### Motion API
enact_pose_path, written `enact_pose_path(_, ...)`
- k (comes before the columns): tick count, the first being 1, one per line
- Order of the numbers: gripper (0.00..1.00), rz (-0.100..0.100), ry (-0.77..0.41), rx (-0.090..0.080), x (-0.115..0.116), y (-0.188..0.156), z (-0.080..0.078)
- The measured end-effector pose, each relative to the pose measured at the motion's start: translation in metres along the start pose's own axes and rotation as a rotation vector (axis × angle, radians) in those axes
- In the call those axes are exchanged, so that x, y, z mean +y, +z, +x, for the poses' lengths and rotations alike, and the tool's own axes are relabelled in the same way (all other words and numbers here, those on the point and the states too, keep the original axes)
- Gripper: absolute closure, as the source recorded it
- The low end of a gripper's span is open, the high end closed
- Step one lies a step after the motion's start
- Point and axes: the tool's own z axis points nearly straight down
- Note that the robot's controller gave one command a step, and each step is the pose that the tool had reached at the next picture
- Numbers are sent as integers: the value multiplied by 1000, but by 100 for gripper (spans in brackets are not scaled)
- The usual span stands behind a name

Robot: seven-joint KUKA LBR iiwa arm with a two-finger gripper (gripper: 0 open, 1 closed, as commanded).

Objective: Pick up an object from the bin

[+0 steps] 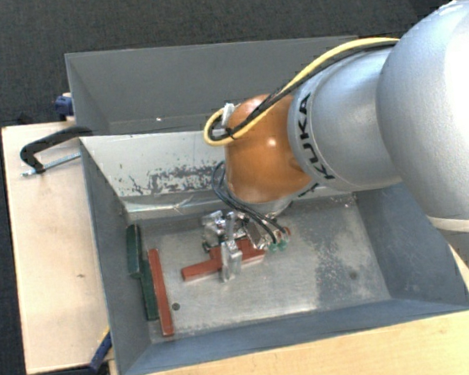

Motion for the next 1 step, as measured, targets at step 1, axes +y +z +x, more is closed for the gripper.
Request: enact_pose_path(1,100,1,-33,1,-18,-122,1)
